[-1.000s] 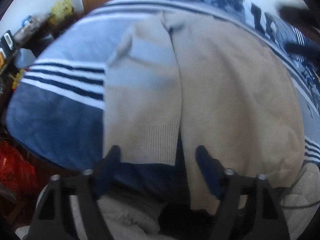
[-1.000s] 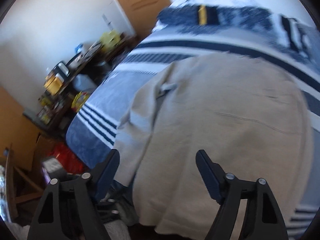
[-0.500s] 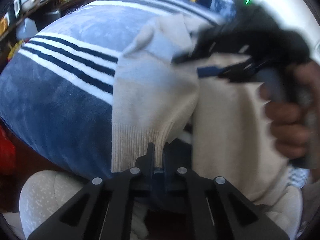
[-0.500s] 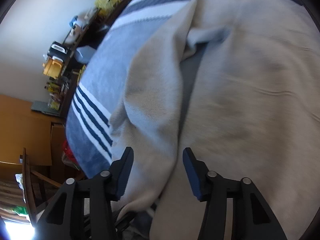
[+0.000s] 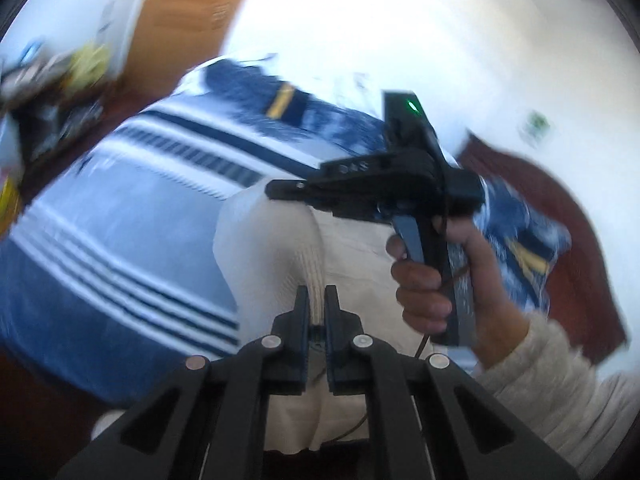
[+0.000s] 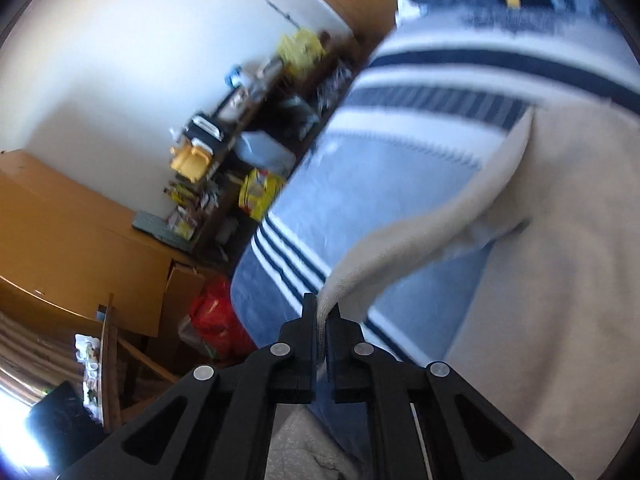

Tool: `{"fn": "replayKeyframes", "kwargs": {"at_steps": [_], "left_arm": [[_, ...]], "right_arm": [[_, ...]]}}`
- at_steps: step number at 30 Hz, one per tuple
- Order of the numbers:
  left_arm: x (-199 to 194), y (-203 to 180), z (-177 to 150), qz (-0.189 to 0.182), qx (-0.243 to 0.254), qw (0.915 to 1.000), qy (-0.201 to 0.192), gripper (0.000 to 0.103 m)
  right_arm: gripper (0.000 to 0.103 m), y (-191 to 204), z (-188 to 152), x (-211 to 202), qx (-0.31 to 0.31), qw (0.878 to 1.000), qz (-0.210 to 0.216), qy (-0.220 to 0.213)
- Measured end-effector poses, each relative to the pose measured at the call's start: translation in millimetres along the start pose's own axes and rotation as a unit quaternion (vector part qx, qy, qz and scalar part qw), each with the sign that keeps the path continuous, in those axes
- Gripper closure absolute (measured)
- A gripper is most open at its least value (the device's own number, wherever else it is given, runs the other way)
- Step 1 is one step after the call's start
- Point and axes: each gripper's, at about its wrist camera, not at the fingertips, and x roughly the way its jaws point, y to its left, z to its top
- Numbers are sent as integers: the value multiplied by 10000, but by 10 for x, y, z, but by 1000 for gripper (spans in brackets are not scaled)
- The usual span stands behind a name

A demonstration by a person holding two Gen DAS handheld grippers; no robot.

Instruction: Fold small clothes

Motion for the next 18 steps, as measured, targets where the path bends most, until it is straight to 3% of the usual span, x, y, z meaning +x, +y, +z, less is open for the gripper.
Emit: {"fn": "replayKeyframes", "kwargs": {"at_steps": [5, 8, 10, 14, 18], "left_arm": [[420, -652, -392, -473, 777, 9937, 649, 97], [859, -842, -691, -640, 926, 9863, 1209, 97], [1206, -923, -965, -664, 973, 9786, 1688, 97], [1716, -982, -1396, -508, 971, 9710, 2123, 97], [1839, -1056, -1612, -453, 872, 9615, 2567, 92]], "right_arm": [[99, -425, -426, -852, 194, 9990, -274, -298], [99, -896, -875, -1090, 490, 9968, -591, -205], [99, -1313, -1177, -1097, 817, 9938, -751, -70], [99, -1984, -1558, -832, 1411, 9870, -748, 164], [97, -2337, -1709, -715, 1683, 9824, -799, 136]]}}
